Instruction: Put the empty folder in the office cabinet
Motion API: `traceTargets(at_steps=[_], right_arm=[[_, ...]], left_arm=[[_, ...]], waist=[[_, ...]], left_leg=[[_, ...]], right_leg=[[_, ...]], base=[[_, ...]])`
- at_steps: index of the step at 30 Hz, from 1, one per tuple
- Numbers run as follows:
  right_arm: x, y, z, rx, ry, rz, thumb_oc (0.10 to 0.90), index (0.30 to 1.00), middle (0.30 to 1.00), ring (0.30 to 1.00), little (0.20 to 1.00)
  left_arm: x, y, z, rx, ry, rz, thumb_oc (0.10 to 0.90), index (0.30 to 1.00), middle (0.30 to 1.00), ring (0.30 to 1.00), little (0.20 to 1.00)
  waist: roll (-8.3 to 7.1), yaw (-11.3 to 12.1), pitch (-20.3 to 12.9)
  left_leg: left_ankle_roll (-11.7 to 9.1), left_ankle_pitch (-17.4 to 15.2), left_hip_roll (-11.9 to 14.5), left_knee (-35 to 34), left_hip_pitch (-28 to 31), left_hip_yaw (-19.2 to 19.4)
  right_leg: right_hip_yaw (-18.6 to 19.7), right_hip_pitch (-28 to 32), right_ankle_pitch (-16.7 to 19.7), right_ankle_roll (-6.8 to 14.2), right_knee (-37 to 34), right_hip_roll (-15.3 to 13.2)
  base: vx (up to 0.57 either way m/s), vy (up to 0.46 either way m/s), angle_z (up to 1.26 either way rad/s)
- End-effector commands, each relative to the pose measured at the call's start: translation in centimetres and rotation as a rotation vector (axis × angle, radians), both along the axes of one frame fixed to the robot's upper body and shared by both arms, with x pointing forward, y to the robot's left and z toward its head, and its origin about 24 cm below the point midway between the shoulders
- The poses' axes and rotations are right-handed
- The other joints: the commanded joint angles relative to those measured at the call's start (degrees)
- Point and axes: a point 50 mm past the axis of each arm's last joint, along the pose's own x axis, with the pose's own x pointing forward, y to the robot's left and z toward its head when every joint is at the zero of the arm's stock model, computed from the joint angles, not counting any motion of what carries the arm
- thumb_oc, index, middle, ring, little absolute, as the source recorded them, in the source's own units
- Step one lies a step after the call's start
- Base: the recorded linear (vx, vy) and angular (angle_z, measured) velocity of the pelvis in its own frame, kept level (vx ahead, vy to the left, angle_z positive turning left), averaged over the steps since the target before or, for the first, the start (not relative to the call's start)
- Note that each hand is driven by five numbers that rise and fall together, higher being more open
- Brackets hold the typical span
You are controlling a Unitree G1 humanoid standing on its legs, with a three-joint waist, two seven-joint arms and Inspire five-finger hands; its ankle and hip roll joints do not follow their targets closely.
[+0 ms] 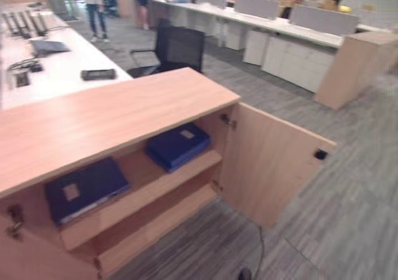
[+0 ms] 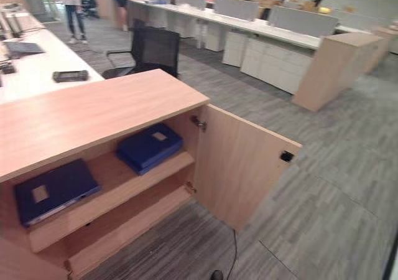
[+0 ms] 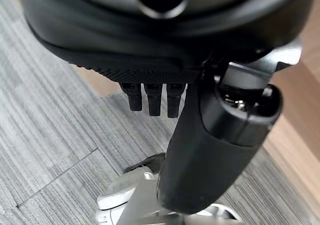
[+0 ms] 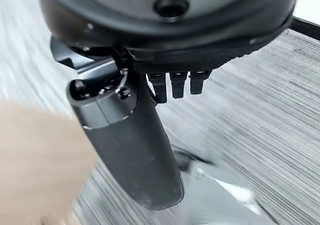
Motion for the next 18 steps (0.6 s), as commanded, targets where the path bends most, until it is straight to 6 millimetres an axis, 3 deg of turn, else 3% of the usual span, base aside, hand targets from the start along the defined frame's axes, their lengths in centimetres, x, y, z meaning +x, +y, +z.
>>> traceTargets(at_steps=[1, 3, 4, 6, 7, 12, 18], right_arm=[[7.4, -6.7, 5.8, -0.250, -0.312, -0.016, 0.800, 0.900, 0.900, 0.900, 0.900], [7.4, -6.7, 5.8, -0.250, -0.311, -0.016, 0.800, 0.900, 0.900, 0.900, 0.900], [8.4, -7.9, 7.1, -0.303, -0.354, -0.009, 0.800, 0.900, 0.900, 0.900, 0.900], [8.8, -8.5, 7.8, -0.327, -0.370, -0.003, 0.800, 0.900, 0.900, 0.900, 0.900], [10.4, -9.6, 9.7, -0.384, -0.432, 0.017, 0.800, 0.900, 0.900, 0.900, 0.900], [14.5, -10.8, 14.7, -0.512, -0.610, 0.104, 0.800, 0.900, 0.900, 0.900, 0.900], [18.6, -10.1, 20.2, -0.614, -0.807, 0.234, 0.800, 0.900, 0.900, 0.900, 0.900]], left_arm=[[1.5, -0.2, 0.0, -0.010, -0.059, 0.073, 0.800, 0.900, 0.900, 0.900, 0.900], [1.5, -0.2, 0.0, -0.010, -0.058, 0.073, 0.800, 0.900, 0.900, 0.900, 0.900], [1.2, 0.1, 0.0, -0.005, -0.064, 0.117, 0.800, 0.900, 0.900, 0.900, 0.900], [0.9, 0.0, 0.0, -0.009, -0.061, 0.131, 0.800, 0.900, 0.900, 0.900, 0.900], [0.8, -0.1, 0.0, -0.015, -0.065, 0.146, 0.800, 0.900, 0.900, 0.900, 0.900], [1.9, 0.1, 0.1, -0.015, -0.109, 0.177, 0.800, 0.900, 0.900, 0.900, 0.900], [2.9, -0.2, 0.0, -0.022, -0.134, 0.164, 0.800, 0.900, 0.900, 0.900, 0.900]], waist=[[-0.56, -1.1, 1.1], [-0.55, -1.1, 1.1], [-1.33, -1.3, 0.2], [-1.40, -1.2, -0.2], [-1.54, -1.4, -0.3], [-1.65, -2.0, -0.8], [-1.63, -2.4, -1.4]], left_leg=[[0.6, -6.0, -5.6, -0.2, -2.0, -9.2], [0.6, -6.0, -5.6, -0.2, -2.0, -9.1], [0.7, -5.1, -5.7, -0.2, -2.0, -7.5], [0.6, -5.3, -5.6, -0.2, -1.5, -7.2], [0.4, -5.5, -5.1, -0.2, -0.9, -6.6], [-0.2, -5.5, -3.9, -0.2, -0.4, -5.8], [-0.9, -5.4, -3.0, -0.2, -0.2, -5.9]], right_leg=[[2.7, 6.2, 3.6, 1.9, -6.9, -0.3], [2.7, 6.2, 3.7, 1.9, -7.0, -0.3], [3.2, 6.0, 4.7, 1.7, -9.8, 1.2], [3.6, 6.2, 4.9, 1.8, -10.9, 2.1], [4.0, 6.6, 4.8, 1.5, -12.1, 3.4], [4.9, 7.2, 4.1, 0.9, -13.4, 5.5], [5.6, 8.0, 2.6, 0.2, -13.6, 6.7]], base=[[0.06, -0.048, -0.25], [0.03, -0.058, -0.32], [0.05, -0.110, -0.48], [0.07, -0.103, -0.58], [0.06, -0.095, -0.59], [0.05, -0.085, -0.27], [0.04, -0.049, -0.06]])
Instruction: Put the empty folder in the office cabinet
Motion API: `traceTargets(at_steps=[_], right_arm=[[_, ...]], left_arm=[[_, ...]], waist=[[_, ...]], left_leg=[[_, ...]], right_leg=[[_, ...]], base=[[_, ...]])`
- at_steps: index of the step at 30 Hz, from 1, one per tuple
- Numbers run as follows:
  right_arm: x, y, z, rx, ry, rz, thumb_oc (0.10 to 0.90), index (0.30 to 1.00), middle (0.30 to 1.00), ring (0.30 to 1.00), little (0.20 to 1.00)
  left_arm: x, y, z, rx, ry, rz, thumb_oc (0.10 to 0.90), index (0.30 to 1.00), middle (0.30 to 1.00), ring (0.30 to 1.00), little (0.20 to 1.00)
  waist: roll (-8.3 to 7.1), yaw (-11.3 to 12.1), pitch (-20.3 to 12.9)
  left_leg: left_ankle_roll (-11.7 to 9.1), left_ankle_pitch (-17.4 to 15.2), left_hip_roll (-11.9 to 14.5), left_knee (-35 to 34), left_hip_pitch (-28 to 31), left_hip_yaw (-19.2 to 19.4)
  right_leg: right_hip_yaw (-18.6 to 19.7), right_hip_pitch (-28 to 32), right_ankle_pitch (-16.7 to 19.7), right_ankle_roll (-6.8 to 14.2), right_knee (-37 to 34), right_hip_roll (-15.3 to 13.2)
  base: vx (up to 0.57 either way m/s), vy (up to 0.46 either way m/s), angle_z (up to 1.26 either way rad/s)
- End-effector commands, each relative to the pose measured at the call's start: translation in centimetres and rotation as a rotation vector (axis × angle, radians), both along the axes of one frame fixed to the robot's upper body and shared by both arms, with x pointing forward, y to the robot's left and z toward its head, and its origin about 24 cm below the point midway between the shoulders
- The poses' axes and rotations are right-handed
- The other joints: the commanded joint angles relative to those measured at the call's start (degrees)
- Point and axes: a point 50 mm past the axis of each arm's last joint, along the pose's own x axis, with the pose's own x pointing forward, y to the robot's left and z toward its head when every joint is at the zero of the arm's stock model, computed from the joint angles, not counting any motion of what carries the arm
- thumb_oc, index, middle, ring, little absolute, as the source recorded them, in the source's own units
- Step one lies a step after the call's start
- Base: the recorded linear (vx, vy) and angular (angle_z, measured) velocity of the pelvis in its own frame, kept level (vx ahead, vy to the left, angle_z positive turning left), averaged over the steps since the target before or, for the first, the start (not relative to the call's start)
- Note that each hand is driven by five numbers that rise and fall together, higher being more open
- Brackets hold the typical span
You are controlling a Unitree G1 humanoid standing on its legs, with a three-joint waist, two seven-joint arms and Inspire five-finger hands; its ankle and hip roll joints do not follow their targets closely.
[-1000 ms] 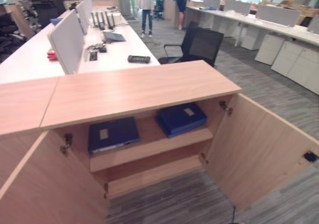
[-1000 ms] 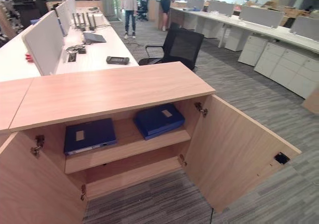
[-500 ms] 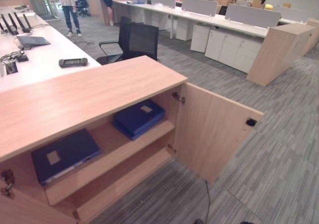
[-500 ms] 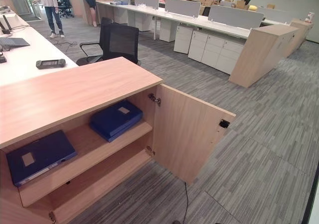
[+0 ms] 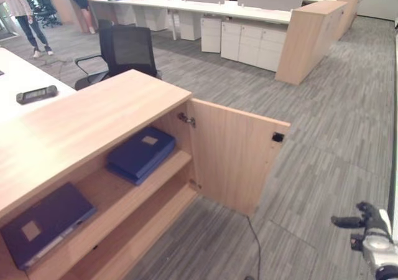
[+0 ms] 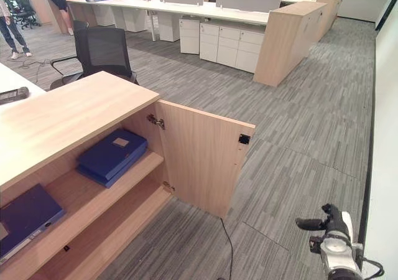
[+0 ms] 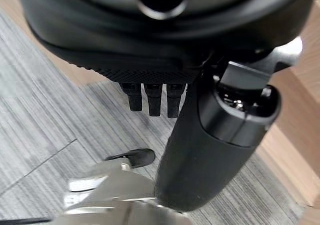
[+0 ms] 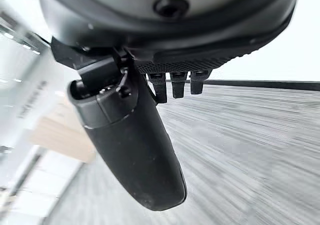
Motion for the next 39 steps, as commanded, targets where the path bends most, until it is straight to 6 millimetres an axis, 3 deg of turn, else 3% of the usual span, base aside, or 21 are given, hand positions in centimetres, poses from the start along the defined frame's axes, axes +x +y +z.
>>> traceTargets(at_steps=[1, 3, 5, 8, 14, 18, 22, 27, 31, 35, 36, 37, 38, 39], right_arm=[[6.6, 0.8, 7.6, -0.171, -0.287, 0.151, 0.800, 0.900, 0.900, 0.900, 0.900], [8.3, 1.6, 9.8, -0.198, -0.354, 0.213, 0.800, 0.900, 0.900, 0.900, 0.900], [8.3, 1.6, 9.9, -0.199, -0.355, 0.214, 0.800, 0.900, 0.900, 0.900, 0.900], [10.4, 3.5, 11.8, -0.157, -0.439, 0.321, 0.800, 0.900, 0.900, 0.900, 0.900], [12.8, 6.4, 12.7, -0.022, -0.507, 0.426, 0.800, 0.900, 0.900, 0.900, 0.900], [14.4, 7.2, 13.3, -0.046, -0.452, 0.455, 0.800, 0.900, 0.900, 0.900, 0.900], [15.2, 6.6, 13.7, -0.034, -0.409, 0.416, 0.800, 0.900, 0.900, 0.900, 0.900], [16.0, 5.3, 14.5, -0.033, -0.323, 0.321, 0.800, 0.900, 0.900, 0.900, 0.900], [15.9, 3.7, 16.5, -0.017, -0.362, 0.227, 0.800, 0.900, 0.900, 0.900, 0.900], [16.5, 4.9, 16.2, 0.038, -0.390, 0.255, 0.800, 0.900, 0.900, 0.900, 0.900], [16.9, 6.2, 15.8, 0.082, -0.404, 0.296, 0.800, 0.900, 0.900, 0.900, 0.900], [16.9, 6.2, 15.8, 0.082, -0.404, 0.296, 0.800, 0.900, 0.900, 0.900, 0.900], [17.4, 8.9, 13.8, 0.264, -0.424, 0.376, 0.800, 0.900, 0.900, 0.900, 0.900], [17.4, 8.9, 13.8, 0.264, -0.424, 0.376, 0.800, 0.900, 0.900, 0.900, 0.900]], left_arm=[[1.6, 0.7, 0.3, 0.016, -0.049, 0.006, 0.800, 0.900, 0.900, 0.900, 0.900], [1.4, 0.6, 0.2, 0.012, -0.038, -0.003, 0.800, 0.900, 0.900, 0.900, 0.900], [1.4, 0.6, 0.2, 0.011, -0.039, -0.002, 0.800, 0.900, 0.900, 0.900, 0.900], [0.6, 0.6, 0.2, 0.011, -0.012, -0.006, 0.800, 0.900, 0.900, 0.900, 0.900], [-0.4, 0.7, 0.2, 0.003, 0.013, -0.013, 0.800, 0.900, 0.900, 0.900, 0.900], [-0.3, 1.2, 0.4, 0.013, 0.004, -0.012, 0.800, 0.900, 0.900, 0.900, 0.900], [0.1, 1.8, 0.6, 0.027, -0.017, -0.020, 0.800, 0.900, 0.900, 0.900, 0.900], [-0.7, 2.7, 0.8, 0.044, 0.031, -0.060, 0.800, 0.900, 0.900, 0.900, 0.900], [0.6, 3.7, 1.2, 0.072, 0.019, -0.122, 0.800, 0.900, 0.900, 0.900, 0.900], [0.8, 3.6, 1.2, 0.073, 0.019, -0.141, 0.800, 0.900, 0.900, 0.900, 0.900], [0.9, 3.6, 1.2, 0.072, 0.020, -0.143, 0.800, 0.900, 0.900, 0.900, 0.900], [0.9, 3.6, 1.2, 0.072, 0.020, -0.143, 0.800, 0.900, 0.900, 0.900, 0.900], [1.0, 3.6, 1.2, 0.073, 0.019, -0.140, 0.800, 0.900, 0.900, 0.900, 0.900], [1.0, 3.6, 1.2, 0.073, 0.019, -0.140, 0.800, 0.900, 0.900, 0.900, 0.900]], waist=[[-2.47, -0.5, -2.5], [-2.51, -0.2, -2.7], [-2.48, -0.2, -2.7], [-2.63, 0.5, -2.9], [-2.58, 2.0, -3.2], [-2.50, 3.0, -3.2], [-2.44, 4.2, -2.9], [-1.89, 6.9, -2.4], [0.13, 9.4, -1.1], [1.26, 10.3, -1.1], [1.45, 10.4, -0.9], [1.45, 10.4, -0.9], [1.58, 10.5, -0.8], [1.56, 10.5, -0.8]], left_leg=[[2.9, -3.8, -3.6, -0.5, -2.2, -3.0], [2.6, -3.7, -3.2, -0.5, -2.2, -3.1], [2.6, -3.7, -3.2, -0.5, -2.2, -3.1], [2.3, -3.6, -3.0, -0.5, -2.2, -3.3], [1.8, -3.4, -2.9, -0.5, -2.3, -3.8], [1.6, -3.2, -3.0, -0.5, -2.5, -4.4], [1.4, -2.8, -3.2, -0.5, -3.0, -5.2], [1.1, -2.2, -3.8, -0.5, -4.3, -7.1], [0.9, -1.2, -4.6, -0.5, -6.7, -8.5], [0.9, -0.9, -5.1, -0.5, -7.3, -9.0], [1.0, -0.9, -5.2, -0.5, -7.2, -9.3], [1.0, -0.9, -5.2, -0.5, -7.2, -9.3], [1.0, -1.0, -5.3, -0.5, -7.0, -9.4], [1.0, -1.0, -5.3, -0.5, -7.0, -9.4]], right_leg=[[-0.4, -0.3, -3.1, 3.9, 0.1, 0.4], [-0.4, -0.2, -3.6, 3.7, 0.1, 0.8], [-0.4, -0.2, -3.6, 3.7, 0.1, 0.8], [-0.2, 0.3, -4.2, 3.4, 0.1, 1.1], [-0.8, 1.0, -5.0, 3.2, 0.1, 1.3], [-1.2, 1.3, -5.2, 3.2, 0.1, 1.2], [-1.7, 1.4, -5.3, 3.2, 0.1, 1.0], [-3.2, 1.5, -5.5, 3.4, 0.1, 0.4], [-4.6, 0.3, -5.2, 3.8, 0.1, -0.7], [-5.0, 0.4, -5.2, 3.8, 0.1, -1.2], [-5.1, 0.6, -5.2, 3.8, 0.1, -1.3], [-5.1, 0.6, -5.2, 3.8, 0.1, -1.3], [-5.0, 0.8, -5.3, 3.7, 0.1, -1.4], [-5.1, 0.8, -5.3, 3.7, 0.1, -1.4]], base=[[0.04, -0.042, 0.00], [0.03, -0.038, 0.01], [0.00, 0.000, 0.00], [0.01, -0.007, 0.01], [0.01, -0.005, 0.02], [0.02, -0.004, 0.09], [0.02, -0.011, 0.24], [0.01, -0.008, 0.27], [-0.05, 0.019, 0.32], [0.01, 0.040, 0.17], [0.01, 0.030, 0.02], [0.02, 0.041, 0.00], [0.00, 0.000, 0.00], [0.02, 0.030, -0.04]])
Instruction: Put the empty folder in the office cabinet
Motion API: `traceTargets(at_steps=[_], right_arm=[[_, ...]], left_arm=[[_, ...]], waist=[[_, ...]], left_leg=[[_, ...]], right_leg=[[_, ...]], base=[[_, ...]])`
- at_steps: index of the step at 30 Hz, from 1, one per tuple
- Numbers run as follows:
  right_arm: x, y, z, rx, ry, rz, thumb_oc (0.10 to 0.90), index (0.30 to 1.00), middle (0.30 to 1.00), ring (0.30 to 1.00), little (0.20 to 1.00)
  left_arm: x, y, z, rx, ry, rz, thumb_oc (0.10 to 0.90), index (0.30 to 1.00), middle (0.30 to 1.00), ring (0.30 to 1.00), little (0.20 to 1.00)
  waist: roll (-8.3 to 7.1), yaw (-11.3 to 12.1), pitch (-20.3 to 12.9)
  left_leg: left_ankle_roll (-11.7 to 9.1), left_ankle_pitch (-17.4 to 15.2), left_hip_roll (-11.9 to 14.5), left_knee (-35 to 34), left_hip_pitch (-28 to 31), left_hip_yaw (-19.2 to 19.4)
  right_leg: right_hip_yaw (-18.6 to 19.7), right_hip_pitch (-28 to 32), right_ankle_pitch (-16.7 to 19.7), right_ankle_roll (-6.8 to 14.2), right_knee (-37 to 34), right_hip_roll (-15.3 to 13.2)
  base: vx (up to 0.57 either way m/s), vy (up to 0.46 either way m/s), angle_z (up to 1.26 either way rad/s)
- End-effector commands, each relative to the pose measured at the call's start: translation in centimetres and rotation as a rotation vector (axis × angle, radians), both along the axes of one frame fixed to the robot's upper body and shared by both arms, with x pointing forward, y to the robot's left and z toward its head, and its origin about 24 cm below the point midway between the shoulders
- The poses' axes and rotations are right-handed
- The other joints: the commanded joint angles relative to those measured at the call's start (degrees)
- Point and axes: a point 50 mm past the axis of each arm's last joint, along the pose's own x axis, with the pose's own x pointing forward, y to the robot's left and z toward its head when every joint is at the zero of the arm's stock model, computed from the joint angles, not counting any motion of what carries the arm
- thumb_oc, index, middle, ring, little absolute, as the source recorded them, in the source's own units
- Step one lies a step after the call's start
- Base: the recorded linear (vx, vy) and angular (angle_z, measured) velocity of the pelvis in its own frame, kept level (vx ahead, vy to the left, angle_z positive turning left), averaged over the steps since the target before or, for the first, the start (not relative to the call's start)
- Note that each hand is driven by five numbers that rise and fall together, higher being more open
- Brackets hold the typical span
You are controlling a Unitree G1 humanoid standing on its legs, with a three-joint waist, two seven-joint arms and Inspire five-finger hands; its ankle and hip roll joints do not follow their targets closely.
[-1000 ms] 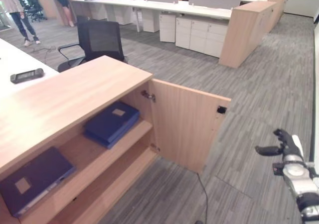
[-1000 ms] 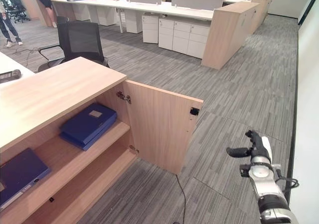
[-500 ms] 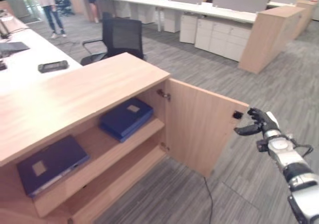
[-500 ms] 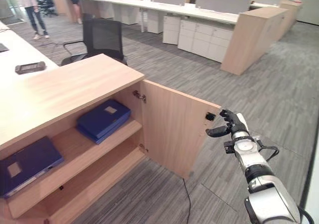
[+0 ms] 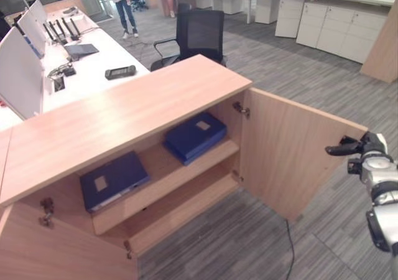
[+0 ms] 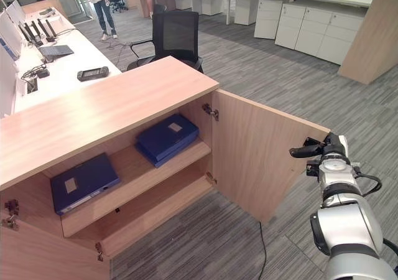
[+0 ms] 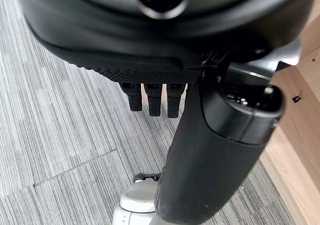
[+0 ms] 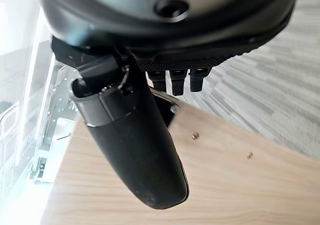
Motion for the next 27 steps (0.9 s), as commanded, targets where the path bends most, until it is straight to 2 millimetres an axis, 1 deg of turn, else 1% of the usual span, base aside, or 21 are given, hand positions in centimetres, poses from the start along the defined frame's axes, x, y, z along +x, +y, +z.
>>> traceTargets(at_steps=[1, 2, 3, 5, 7, 9, 11, 12, 14, 15, 16, 17, 18, 20, 21, 22, 23, 24, 25, 26, 27], right_arm=[[4.4, 7.7, 2.2, 0.215, -0.208, 0.317, 0.800, 0.900, 0.900, 0.900, 0.900], [4.5, 9.2, 1.4, 0.291, -0.214, 0.373, 0.800, 0.900, 0.900, 0.900, 0.900], [4.6, 13.2, 0.3, 0.469, -0.273, 0.496, 0.800, 0.900, 0.900, 0.900, 0.900], [4.0, 17.4, -0.6, 0.629, -0.324, 0.630, 0.800, 0.900, 0.900, 0.900, 0.900], [2.9, 21.7, -0.3, 0.783, -0.379, 0.787, 0.800, 0.900, 0.900, 0.900, 0.900], [0.6, 26.7, 0.7, 1.009, -0.492, 0.940, 0.800, 0.900, 0.900, 0.900, 0.900], [-1.0, 29.2, 1.4, 1.112, -0.532, 1.028, 0.800, 0.900, 0.900, 0.900, 0.900], [-3.7, 32.0, 1.8, 1.210, -0.548, 1.155, 0.800, 0.900, 0.900, 0.900, 0.900], [-5.5, 33.8, 1.7, 1.337, -0.535, 1.196, 0.800, 0.900, 0.900, 0.900, 0.900], [-5.5, 33.8, 1.7, 1.337, -0.535, 1.196, 0.800, 0.900, 0.900, 0.900, 0.900], [-6.7, 34.8, 1.2, 1.402, -0.501, 1.208, 0.800, 0.900, 0.900, 0.900, 0.900], [-9.8, 37.3, -0.4, 1.516, -0.364, 1.280, 0.800, 0.900, 0.900, 0.900, 0.900], [-10.7, 38.0, -1.1, 1.532, -0.300, 1.304, 0.800, 0.900, 0.900, 0.900, 0.900], [-11.4, 38.5, -1.7, 1.540, -0.251, 1.316, 0.800, 0.900, 0.900, 0.900, 0.900], [-12.8, 39.3, -3.0, 1.558, -0.156, 1.335, 0.800, 0.900, 0.900, 0.900, 0.900], [-12.8, 39.3, -3.0, 1.558, -0.156, 1.335, 0.800, 0.900, 0.900, 0.900, 0.900], [-14.0, 39.8, -4.7, 1.576, -0.061, 1.316, 0.800, 0.900, 0.900, 0.900, 0.900], [-14.7, 40.0, -5.5, 1.578, -0.008, 1.316, 0.800, 0.900, 0.900, 0.900, 0.900], [-15.3, 40.1, -6.4, 1.559, 0.049, 1.323, 0.800, 0.900, 0.900, 0.900, 0.900], [-15.3, 40.1, -6.4, 1.559, 0.049, 1.323, 0.800, 0.900, 0.900, 0.900, 0.900], [-15.5, 39.5, -7.2, 1.493, 0.083, 1.346, 0.800, 0.900, 0.900, 0.900, 0.900]], left_arm=[[2.2, 3.3, 1.1, 0.094, -0.027, -0.081, 0.800, 0.900, 0.900, 0.900, 0.900], [2.2, 3.1, 1.0, 0.086, -0.026, -0.082, 0.800, 0.900, 0.900, 0.900, 0.900], [2.3, 2.4, 0.8, 0.067, -0.036, -0.075, 0.800, 0.900, 0.900, 0.900, 0.900], [2.4, 1.6, 0.6, 0.046, -0.046, -0.070, 0.800, 0.900, 0.900, 0.900, 0.900], [2.3, 1.1, 0.4, 0.034, -0.050, -0.067, 0.800, 0.900, 0.900, 0.900, 0.900], [2.1, 0.7, 0.3, 0.025, -0.061, -0.047, 0.800, 0.900, 0.900, 0.900, 0.900], [2.0, 0.5, 0.2, 0.023, -0.069, -0.022, 0.800, 0.900, 0.900, 0.900, 0.900], [2.5, 0.1, 0.2, 0.020, -0.093, -0.018, 0.800, 0.900, 0.900, 0.900, 0.900], [2.8, -0.3, 0.1, 0.011, -0.103, -0.013, 0.800, 0.900, 0.900, 0.900, 0.900], [2.8, -0.3, 0.1, 0.011, -0.102, -0.012, 0.800, 0.900, 0.900, 0.900, 0.900], [3.0, -0.5, 0.0, 0.006, -0.110, -0.015, 0.800, 0.900, 0.900, 0.900, 0.900], [3.6, -1.3, -0.1, -0.008, -0.125, -0.032, 0.800, 0.900, 0.900, 0.900, 0.900], [3.8, -1.6, -0.1, -0.015, -0.133, -0.041, 0.800, 0.900, 0.900, 0.900, 0.900], [4.1, -1.7, -0.1, -0.017, -0.142, -0.048, 0.800, 0.900, 0.900, 0.900, 0.900], [4.7, -2.2, -0.2, -0.027, -0.155, -0.074, 0.800, 0.900, 0.900, 0.900, 0.900], [4.7, -2.2, -0.2, -0.027, -0.155, -0.073, 0.800, 0.900, 0.900, 0.900, 0.900], [5.1, -2.6, -0.2, -0.043, -0.164, -0.100, 0.800, 0.900, 0.900, 0.900, 0.900], [5.4, -2.9, -0.2, -0.052, -0.171, -0.117, 0.800, 0.900, 0.900, 0.900, 0.900], [5.7, -3.1, -0.2, -0.062, -0.180, -0.144, 0.800, 0.900, 0.900, 0.900, 0.900], [5.7, -3.1, -0.2, -0.062, -0.180, -0.144, 0.800, 0.900, 0.900, 0.900, 0.900], [6.3, -3.3, -0.1, -0.071, -0.194, -0.176, 0.800, 0.900, 0.900, 0.900, 0.900]], waist=[[-4.33, 1.1, -1.4], [-4.36, 1.2, -1.3], [-4.38, 1.3, -1.1], [-4.52, 1.4, -1.2], [-4.79, 1.4, -1.3], [-5.16, 1.4, -1.7], [-5.39, 1.3, -2.0], [-5.80, 1.0, -2.5], [-5.97, 0.7, -2.7], [-5.97, 0.7, -2.8], [-6.07, 0.6, -2.9], [-6.34, 0.2, -3.0], [-6.42, 0.1, -3.0], [-6.49, 0.2, -3.1], [-6.59, 0.3, -3.1], [-6.58, 0.3, -3.1], [-6.71, 0.6, -3.0], [-6.74, 0.9, -2.9], [-6.79, 1.5, -2.8], [-6.79, 1.5, -2.8], [-6.64, 2.3, -2.5]], left_leg=[[1.0, -3.8, -3.7, -0.6, -1.1, -0.4], [1.1, -3.9, -3.8, -0.6, -0.9, -0.3], [1.3, -4.1, -3.9, -0.6, -0.5, -0.3], [1.5, -4.3, -4.1, -0.6, -0.2, -0.2], [1.7, -4.4, -4.2, -0.6, 0.1, -0.1], [1.9, -4.7, -4.3, -0.6, 0.4, 0.3], [2.1, -4.8, -4.3, -0.6, 0.6, 0.6], [2.2, -4.8, -4.4, -0.6, 0.8, 1.0], [2.3, -4.7, -4.4, -0.6, 0.8, 1.1], [2.3, -4.7, -4.4, -0.6, 0.7, 1.1], [2.4, -4.7, -4.4, -0.6, 0.7, 1.1], [2.5, -4.7, -4.6, -0.6, 0.5, 1.0], [2.5, -4.6, -4.7, -0.6, 0.5, 1.0], [2.5, -4.6, -4.8, -0.6, 0.4, 0.8], [2.6, -4.5, -5.0, -0.6, 0.2, 0.4], [2.6, -4.5, -5.0, -0.6, 0.2, 0.4], [2.6, -4.3, -5.2, -0.6, 0.0, -0.1], [2.7, -4.1, -5.4, -0.6, -0.2, -0.5], [2.8, -4.0, -5.7, -0.6, -0.5, -1.4], [2.8, -4.0, -5.7, -0.6, -0.5, -1.5], [3.0, -3.7, -6.2, -0.6, -0.9, -3.2]], right_leg=[[2.5, 0.9, -4.9, 3.3, -0.1, 1.1], [2.5, 1.1, -4.9, 3.3, -0.1, 1.1], [2.4, 1.5, -4.7, 3.3, -0.1, 0.9], [2.3, 1.8, -4.5, 3.3, -0.1, 0.6], [2.4, 1.9, -4.3, 3.2, -0.1, 0.4], [2.5, 2.0, -3.9, 3.1, -0.1, 0.1], [2.7, 1.8, -3.8, 3.1, -0.1, 0.0], [3.0, 1.6, -3.4, 3.0, -0.1, -0.1], [2.9, 1.5, -3.2, 2.9, -0.1, -0.2], [2.9, 1.5, -3.2, 2.9, -0.1, -0.2], [2.9, 1.5, -3.1, 2.9, -0.1, -0.2], [2.8, 1.2, -2.8, 2.9, -0.1, -0.4], [2.8, 1.1, -2.7, 2.9, -0.1, -0.4], [2.6, 1.0, -2.6, 2.9, -0.1, -0.4], [2.4, 1.0, -2.4, 3.0, -0.1, -0.6], [2.4, 1.0, -2.4, 3.0, -0.1, -0.6], [1.9, 1.0, -2.2, 3.2, -0.1, -0.8], [1.4, 1.2, -2.1, 3.3, -0.1, -1.1], [0.6, 1.5, -2.0, 3.5, -0.1, -1.6], [0.6, 1.5, -2.0, 3.5, -0.1, -1.6], [-0.7, 1.8, -1.9, 3.8, 1.3, -2.9]], base=[[0.01, 0.021, -0.03], [0.02, 0.053, -0.05], [0.02, 0.062, -0.05], [0.02, 0.048, -0.11], [0.02, 0.032, -0.32], [0.03, 0.050, -0.28], [0.02, 0.061, -0.38], [0.00, 0.067, -0.36], [-0.01, 0.055, 0.01], [-0.02, 0.037, 0.08], [-0.05, 0.066, 0.37], [-0.06, 0.080, 0.47], [-0.06, 0.082, 0.51], [-0.04, 0.047, 0.19], [-0.03, 0.041, 0.14], [-0.07, 0.083, 0.19], [-0.05, 0.065, 0.21], [-0.07, 0.091, 0.21], [-0.03, 0.049, 0.20], [-0.04, 0.069, 0.22], [-0.03, 0.043, 0.28]])
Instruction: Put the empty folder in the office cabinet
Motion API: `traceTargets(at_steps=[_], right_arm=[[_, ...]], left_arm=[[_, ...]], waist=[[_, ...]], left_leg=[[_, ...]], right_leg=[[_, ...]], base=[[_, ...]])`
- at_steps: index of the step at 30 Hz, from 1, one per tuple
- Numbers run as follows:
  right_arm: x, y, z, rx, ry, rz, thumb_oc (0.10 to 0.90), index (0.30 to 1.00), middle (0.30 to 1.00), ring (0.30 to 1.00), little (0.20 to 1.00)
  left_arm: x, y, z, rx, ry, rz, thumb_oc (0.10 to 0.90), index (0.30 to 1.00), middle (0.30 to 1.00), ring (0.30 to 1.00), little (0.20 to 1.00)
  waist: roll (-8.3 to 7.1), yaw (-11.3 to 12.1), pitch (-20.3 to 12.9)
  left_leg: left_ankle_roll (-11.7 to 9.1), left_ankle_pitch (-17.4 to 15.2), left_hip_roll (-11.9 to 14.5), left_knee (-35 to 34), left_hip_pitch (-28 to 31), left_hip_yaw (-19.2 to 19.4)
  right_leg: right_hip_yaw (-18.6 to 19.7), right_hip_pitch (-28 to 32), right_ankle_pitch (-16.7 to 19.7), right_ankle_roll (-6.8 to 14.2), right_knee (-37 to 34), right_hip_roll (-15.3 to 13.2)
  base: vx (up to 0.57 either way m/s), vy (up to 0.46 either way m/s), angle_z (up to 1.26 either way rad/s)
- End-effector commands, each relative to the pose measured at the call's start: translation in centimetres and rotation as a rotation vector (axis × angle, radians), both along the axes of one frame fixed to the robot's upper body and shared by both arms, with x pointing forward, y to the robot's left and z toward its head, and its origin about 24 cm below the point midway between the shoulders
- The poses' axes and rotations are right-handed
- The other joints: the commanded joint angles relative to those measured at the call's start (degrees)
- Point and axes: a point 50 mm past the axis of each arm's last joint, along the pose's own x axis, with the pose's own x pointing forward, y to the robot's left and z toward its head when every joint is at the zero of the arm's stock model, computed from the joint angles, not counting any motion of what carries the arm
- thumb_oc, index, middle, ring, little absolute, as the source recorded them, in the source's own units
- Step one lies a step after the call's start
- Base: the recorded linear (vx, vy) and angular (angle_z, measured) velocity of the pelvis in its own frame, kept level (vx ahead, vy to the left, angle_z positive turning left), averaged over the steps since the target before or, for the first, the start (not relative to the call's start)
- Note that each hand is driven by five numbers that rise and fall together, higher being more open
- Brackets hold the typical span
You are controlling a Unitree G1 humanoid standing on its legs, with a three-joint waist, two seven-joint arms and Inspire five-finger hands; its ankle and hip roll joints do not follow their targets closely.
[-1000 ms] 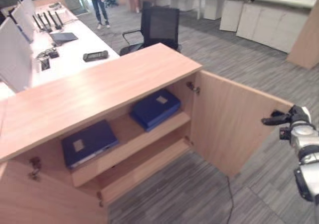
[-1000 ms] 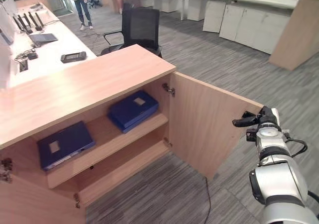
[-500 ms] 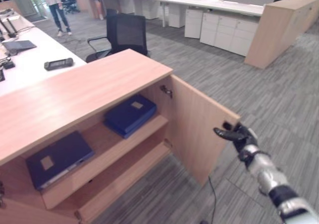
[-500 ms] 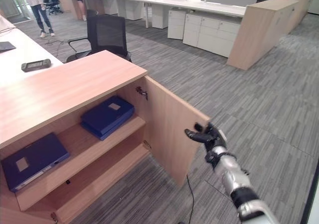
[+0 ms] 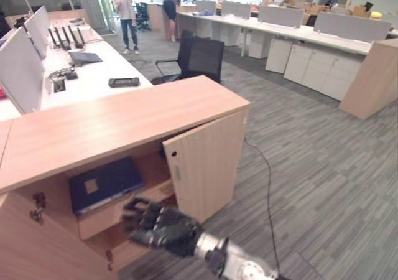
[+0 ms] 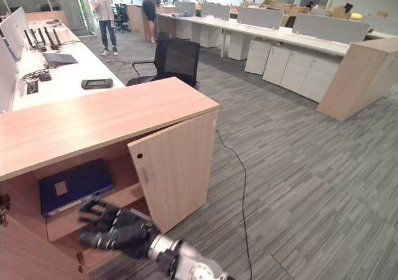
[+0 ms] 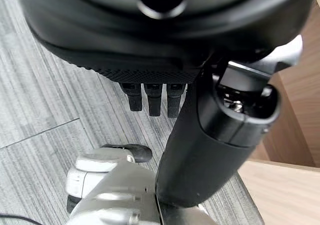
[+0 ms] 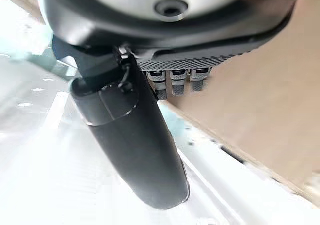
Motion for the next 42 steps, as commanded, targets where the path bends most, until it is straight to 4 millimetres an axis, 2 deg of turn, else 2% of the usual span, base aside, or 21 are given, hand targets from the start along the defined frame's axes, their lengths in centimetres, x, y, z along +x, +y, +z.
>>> traceTargets(at_steps=[1, 3, 5, 6, 7, 8, 9, 10, 11, 13, 14, 17, 19, 21, 26, 29, 30, 33, 38, 39, 42], right_arm=[[2.9, 0.1, 2.9, 0.080, -0.178, -0.011, 0.800, 0.900, 0.900, 0.900, 0.900], [3.2, -1.4, 1.9, 0.012, -0.219, -0.025, 0.800, 0.900, 0.900, 0.900, 0.900], [3.8, -2.8, 1.1, -0.057, -0.244, -0.083, 0.800, 0.900, 0.900, 0.900, 0.900], [3.8, -2.8, 1.1, -0.057, -0.244, -0.083, 0.800, 0.900, 0.900, 0.900, 0.900], [4.8, -4.7, -0.1, -0.179, -0.284, -0.123, 0.800, 0.900, 0.900, 0.900, 0.900], [5.1, -5.7, -1.0, -0.251, -0.292, -0.140, 0.800, 0.900, 0.900, 0.900, 0.900], [5.1, -5.7, -1.0, -0.251, -0.292, -0.140, 0.800, 0.900, 0.900, 0.900, 0.900], [5.3, -8.2, -3.8, -0.409, -0.231, -0.188, 0.800, 0.900, 0.900, 0.900, 0.900], [5.3, -8.2, -3.8, -0.408, -0.231, -0.188, 0.800, 0.900, 0.900, 0.900, 0.900], [5.0, -11.2, -7.6, -0.624, -0.109, -0.257, 0.800, 0.900, 0.900, 0.900, 0.900], [3.0, -14.0, -11.2, -0.840, 0.057, -0.307, 0.800, 0.900, 0.900, 0.900, 0.900], [-0.7, -17.2, -14.4, -1.120, 0.263, -0.308, 0.800, 0.900, 0.900, 0.900, 0.900], [-4.0, -19.9, -15.6, -1.304, 0.375, -0.267, 0.800, 0.900, 0.900, 0.900, 0.900], [-5.4, -21.1, -15.9, -1.345, 0.430, -0.306, 0.800, 0.900, 0.900, 0.900, 0.900], [-4.9, -20.1, -15.8, -1.361, 0.302, -0.234, 0.800, 0.900, 0.900, 0.900, 0.900], [-3.4, -21.1, -15.3, -1.388, 0.269, -0.290, 0.800, 0.900, 0.900, 0.900, 0.900], [-2.8, -21.9, -15.1, -1.410, 0.261, -0.311, 0.800, 0.900, 0.900, 0.900, 0.900], [-3.6, -23.7, -15.1, -1.467, 0.285, -0.276, 0.800, 0.900, 0.900, 0.900, 0.900], [-4.6, -25.3, -15.1, -1.504, 0.329, -0.273, 0.800, 0.900, 0.900, 0.900, 0.900], [-4.9, -25.9, -15.1, -1.517, 0.347, -0.278, 0.800, 0.900, 0.900, 0.900, 0.900], [-5.6, -27.3, -14.9, -1.545, 0.375, -0.298, 0.800, 0.900, 0.900, 0.900, 0.900]], left_arm=[[4.3, -2.8, -0.2, -0.085, -0.106, -0.082, 0.800, 0.900, 0.900, 0.900, 0.900], [4.5, -2.2, -0.1, -0.083, -0.102, -0.096, 0.800, 0.900, 0.900, 0.900, 0.900], [4.3, -1.7, 0.0, -0.071, -0.081, -0.105, 0.800, 0.900, 0.900, 0.900, 0.900], [4.3, -1.7, 0.0, -0.071, -0.081, -0.105, 0.800, 0.900, 0.900, 0.900, 0.900], [4.2, -1.3, 0.0, -0.062, -0.070, -0.111, 0.800, 0.900, 0.900, 0.900, 0.900], [4.0, -1.1, 0.0, -0.065, -0.064, -0.114, 0.800, 0.900, 0.900, 0.900, 0.900], [4.0, -1.1, 0.0, -0.065, -0.064, -0.114, 0.800, 0.900, 0.900, 0.900, 0.900], [3.5, -0.9, 0.0, -0.070, -0.042, -0.136, 0.800, 0.900, 0.900, 0.900, 0.900], [3.5, -0.9, 0.0, -0.070, -0.042, -0.136, 0.800, 0.900, 0.900, 0.900, 0.900], [2.7, -0.7, -0.1, -0.065, -0.018, -0.127, 0.800, 0.900, 0.900, 0.900, 0.900], [1.6, -0.6, -0.2, -0.062, 0.018, -0.093, 0.800, 0.900, 0.900, 0.900, 0.900], [0.9, -0.3, -0.2, -0.033, 0.045, -0.038, 0.800, 0.900, 0.900, 0.900, 0.900], [0.3, 0.0, -0.2, -0.005, 0.074, -0.020, 0.800, 0.900, 0.900, 0.900, 0.900], [-0.1, 0.3, -0.1, 0.016, 0.096, 0.007, 0.800, 0.900, 0.900, 0.900, 0.900], [0.5, 1.6, 0.3, 0.080, 0.078, 0.021, 0.800, 0.900, 0.900, 0.900, 0.900], [2.0, 0.9, 0.2, 0.075, 0.012, 0.070, 0.800, 0.900, 0.900, 0.900, 0.900], [2.9, 0.1, 0.1, 0.053, -0.032, 0.086, 0.800, 0.900, 0.900, 0.900, 0.900], [3.3, -1.4, -0.2, -0.016, -0.077, 0.099, 0.800, 0.900, 0.900, 0.900, 0.900], [3.3, -1.1, 0.0, -0.043, -0.128, 0.176, 0.800, 0.900, 0.900, 0.900, 0.900], [3.3, -0.2, 0.3, -0.025, -0.147, 0.197, 0.800, 0.900, 0.900, 0.900, 0.900], [3.5, 2.3, 1.1, 0.038, -0.184, 0.230, 0.800, 0.900, 0.900, 0.900, 0.900]], waist=[[1.16, 0.9, 2.8], [1.69, 1.2, 4.5], [1.61, -0.1, 4.6], [1.60, -0.1, 4.6], [1.67, -2.0, 5.2], [1.54, -2.8, 5.8], [1.53, -2.9, 5.7], [0.90, -3.8, 6.7], [0.88, -3.9, 6.6], [0.32, -3.1, 6.2], [0.22, -2.3, 5.7], [-0.09, -0.5, 5.6], [-0.32, 1.3, 6.1], [-0.46, 2.2, 7.0], [-1.68, 3.7, 8.6], [-0.85, 3.8, 10.1], [0.10, 3.7, 11.0], [2.04, 3.5, 11.0], [3.07, 3.3, 9.4], [3.78, 3.2, 8.5], [5.18, 2.8, 7.3]], left_leg=[[2.4, -3.8, -4.0, -0.2, -0.8, -1.5], [2.8, -3.1, -4.1, -0.2, -2.0, -6.0], [2.5, -2.9, -3.8, -0.2, -2.8, -8.8], [2.5, -2.9, -3.8, -0.2, -2.8, -8.8], [2.1, -2.3, -3.3, -0.2, -3.4, -12.2], [2.1, -2.0, -3.5, -0.2, -3.5, -14.4], [2.1, -2.0, -3.5, -0.2, -3.6, -14.4], [2.0, -1.5, -4.6, -0.2, -3.7, -18.7], [2.1, -1.4, -4.6, -0.2, -3.8, -18.7], [1.7, -1.3, -5.3, -0.2, -4.0, -21.0], [1.0, -1.5, -5.0, -0.2, -3.5, -22.7], [0.4, -1.8, -5.3, 0.5, -3.0, -26.0], [0.0, -2.9, -5.6, 2.6, -3.3, -29.3], [-0.5, -3.8, -5.6, 4.6, -3.9, -32.2], [-2.6, -3.6, -4.8, 5.2, -4.7, -36.2], [-3.2, -1.4, -4.0, 5.3, -8.0, -30.7], [-2.8, -1.1, -2.8, 6.6, -10.3, -23.9], [-1.8, -4.3, 0.0, 10.8, -9.9, -12.9], [-2.4, -3.6, 3.6, 10.0, -6.6, -9.5], [-3.3, -1.4, 6.0, 9.4, -4.9, -9.2], [-5.3, 4.5, 10.5, 8.2, -3.7, -9.4]], right_leg=[[-0.1, 1.4, -2.7, 3.8, 1.3, -0.5], [0.4, 0.7, -1.4, 5.0, 6.5, -4.3], [6.5, 0.0, -1.7, 4.5, 6.9, -4.0], [6.5, -0.1, -1.7, 4.5, 6.9, -4.0], [14.8, -1.6, -5.2, 3.5, 6.5, -0.4], [18.5, -2.5, -6.7, 3.3, 6.1, 1.7], [18.5, -2.6, -6.6, 3.3, 6.1, 1.7], [22.5, -2.8, -7.9, 3.0, 4.4, 4.7], [22.5, -2.9, -7.9, 3.1, 4.4, 4.7], [19.4, -1.2, -7.1, 3.1, 3.0, 4.5], [17.9, 0.0, -7.9, 2.7, 2.3, 5.6], [16.2, 1.5, -9.6, 1.7, 1.8, 7.1], [13.4, 2.9, -11.3, 1.1, 2.5, 7.4], [10.7, 3.5, -13.1, 0.3, 3.9, 7.8], [4.3, 5.9, -15.5, -1.4, 4.1, 9.1], [0.3, 6.4, -16.1, -1.2, 3.9, 8.3], [-1.4, 6.4, -15.7, -0.8, 4.2, 7.5], [-5.2, 6.6, -16.4, -1.7, 5.8, 5.7], [-8.3, 6.1, -16.6, -2.5, 6.6, 5.0], [-9.4, 5.9, -16.7, -2.7, 6.9, 4.8], [-11.3, 5.4, -16.4, -2.2, 7.2, 3.6]], base=[[-0.09, 0.052, 0.41], [-0.09, -0.008, 0.65], [-0.03, -0.022, 1.08], [0.01, -0.027, 1.37], [0.03, -0.047, 1.10], [0.03, -0.046, 1.18], [0.07, -0.056, 0.87], [0.05, -0.031, 0.82], [0.11, -0.069, 0.75], [0.19, -0.142, 1.81], [0.27, -0.213, 1.55], [0.23, -0.199, 0.67], [0.24, -0.247, 0.84], [0.20, -0.272, 1.17], [0.08, -0.240, 1.07], [-0.06, -0.010, 1.02], [-0.12, 0.061, 0.86], [-0.06, 0.061, 0.74], [-0.02, 0.088, 0.56], [-0.02, 0.129, 0.27], [-0.03, 0.206, 0.56]])
